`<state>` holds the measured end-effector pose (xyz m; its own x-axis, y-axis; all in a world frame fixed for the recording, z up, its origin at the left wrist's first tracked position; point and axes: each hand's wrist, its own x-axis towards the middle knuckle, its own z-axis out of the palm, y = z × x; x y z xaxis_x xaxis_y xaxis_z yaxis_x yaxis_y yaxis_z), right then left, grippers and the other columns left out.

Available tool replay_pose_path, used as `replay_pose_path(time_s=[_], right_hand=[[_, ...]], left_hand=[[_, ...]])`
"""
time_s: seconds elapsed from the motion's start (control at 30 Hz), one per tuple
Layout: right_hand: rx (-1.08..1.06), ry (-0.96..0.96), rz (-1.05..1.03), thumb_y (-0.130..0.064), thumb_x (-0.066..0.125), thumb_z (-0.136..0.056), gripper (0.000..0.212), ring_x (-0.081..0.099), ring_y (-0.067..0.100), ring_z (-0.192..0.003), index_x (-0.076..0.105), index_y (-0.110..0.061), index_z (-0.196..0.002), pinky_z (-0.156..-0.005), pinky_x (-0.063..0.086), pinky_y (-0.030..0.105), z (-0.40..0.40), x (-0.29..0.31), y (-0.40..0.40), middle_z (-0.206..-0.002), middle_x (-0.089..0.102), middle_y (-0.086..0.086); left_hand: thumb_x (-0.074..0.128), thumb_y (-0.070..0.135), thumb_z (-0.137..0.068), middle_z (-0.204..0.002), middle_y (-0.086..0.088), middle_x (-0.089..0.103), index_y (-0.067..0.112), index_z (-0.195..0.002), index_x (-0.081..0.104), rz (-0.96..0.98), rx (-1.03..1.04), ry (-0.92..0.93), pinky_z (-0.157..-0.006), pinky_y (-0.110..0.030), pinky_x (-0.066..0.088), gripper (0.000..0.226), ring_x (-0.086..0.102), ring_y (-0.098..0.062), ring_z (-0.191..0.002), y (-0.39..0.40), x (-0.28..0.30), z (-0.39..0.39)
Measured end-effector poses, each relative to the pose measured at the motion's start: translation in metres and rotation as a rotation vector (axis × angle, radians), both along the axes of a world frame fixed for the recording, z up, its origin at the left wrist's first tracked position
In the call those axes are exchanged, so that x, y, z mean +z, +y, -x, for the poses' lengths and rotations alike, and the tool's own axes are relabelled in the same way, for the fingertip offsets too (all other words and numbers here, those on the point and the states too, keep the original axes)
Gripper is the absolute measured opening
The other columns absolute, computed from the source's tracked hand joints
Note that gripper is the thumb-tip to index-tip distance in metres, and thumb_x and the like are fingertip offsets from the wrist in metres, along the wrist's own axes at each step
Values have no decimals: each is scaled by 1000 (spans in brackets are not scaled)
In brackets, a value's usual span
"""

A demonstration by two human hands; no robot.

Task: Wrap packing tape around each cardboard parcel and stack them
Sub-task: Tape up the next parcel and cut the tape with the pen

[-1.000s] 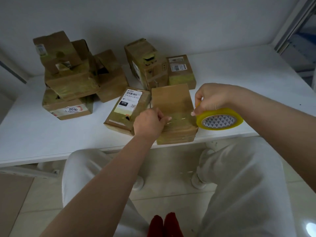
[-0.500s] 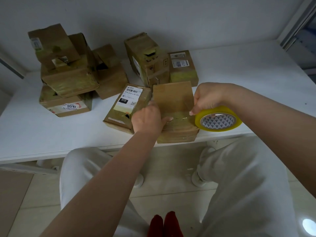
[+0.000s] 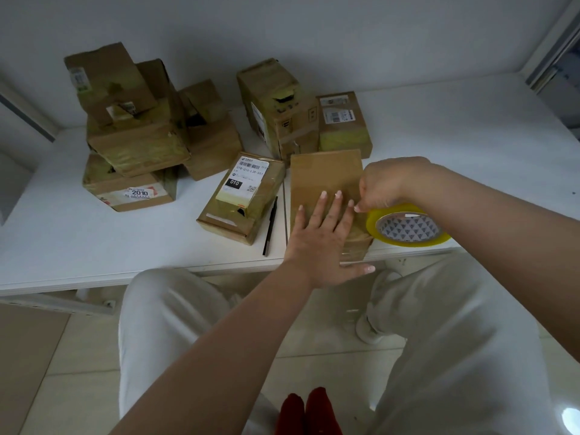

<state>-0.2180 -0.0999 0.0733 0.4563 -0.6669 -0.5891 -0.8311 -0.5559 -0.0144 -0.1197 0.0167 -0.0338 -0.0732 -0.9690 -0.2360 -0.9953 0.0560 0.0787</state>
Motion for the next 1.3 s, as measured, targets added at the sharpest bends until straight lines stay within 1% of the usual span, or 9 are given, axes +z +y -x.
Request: replay_pose_path(time_s=[0.33,0.4,0.5,0.57,0.63,0.77,0.93,1.17,1.3], right_hand=[[-30,123,110,-42,55,-91,21,57,17,-81,56,-20,-90,-75,45,33,12,-5,0,-84,57,-3],[-47,86,123,-39,56,-89,20,58,17,-82,62,-21,-97,-77,48,34,14,-4,-1,-86,59,-4],[-82,26,97,-46,58,-88,29,58,21,-93,62,-24,-106,-88,50,40,14,-4,-4,-98,62,-3],[-90,12,70,-46,58,-88,30,58,21,-95,62,-23,-106,-90,50,41,15,-7,-7,-102,62,-2],[-92,4,48,-45,59,-88,28,59,21,-94,64,-23,-105,-88,50,40,14,-10,-8,-100,63,-3],[-109,-31,23,-43,60,-87,26,59,20,-93,65,-24,-103,-81,49,35,14,-14,-9,-101,64,-3],[-112,-41,33,-43,59,-87,25,60,20,-94,66,-25,-103,-80,47,34,13,-18,-10,-102,65,-4],[-130,-72,56,-39,57,-87,22,61,19,-92,68,-25,-100,-79,48,33,19,-19,-8,-101,67,-6],[-147,-89,70,-39,58,-86,21,60,19,-91,68,-26,-99,-75,45,31,20,-19,-6,-101,67,-6]], left_hand=[[35,84,-80,-159,-4,-28,19,-153,-17,-47,10,50,-115,-54,-13,111,-29,-25,-144,-2,6,-1],[40,74,-87,-162,-3,-15,17,-156,-5,-69,91,302,-118,-48,-8,100,-19,-20,-148,-3,16,-4],[53,41,-97,-148,-7,46,13,-145,43,292,472,863,-109,-26,30,57,39,-20,-138,-4,21,-26],[51,22,-99,-119,-8,64,9,-123,60,499,732,769,-88,-26,45,29,60,-24,-110,-6,11,-49],[46,14,-98,-108,-13,65,6,-114,59,422,855,552,-76,-31,48,22,62,-29,-96,-9,-5,-68],[47,16,-98,-103,-13,66,7,-114,55,100,751,152,-70,-37,49,21,65,-32,-92,-13,-29,-73],[51,4,-94,-107,-11,65,5,-117,53,-50,667,-64,-65,-34,50,23,67,-28,-93,-22,-36,-65],[54,17,-92,-68,-4,58,3,-87,70,-21,771,259,-60,-29,44,22,58,-23,-68,-13,-23,-77],[51,7,-93,-85,-15,69,2,-94,61,87,896,656,-65,-37,59,11,69,-27,-75,7,-6,-85]])
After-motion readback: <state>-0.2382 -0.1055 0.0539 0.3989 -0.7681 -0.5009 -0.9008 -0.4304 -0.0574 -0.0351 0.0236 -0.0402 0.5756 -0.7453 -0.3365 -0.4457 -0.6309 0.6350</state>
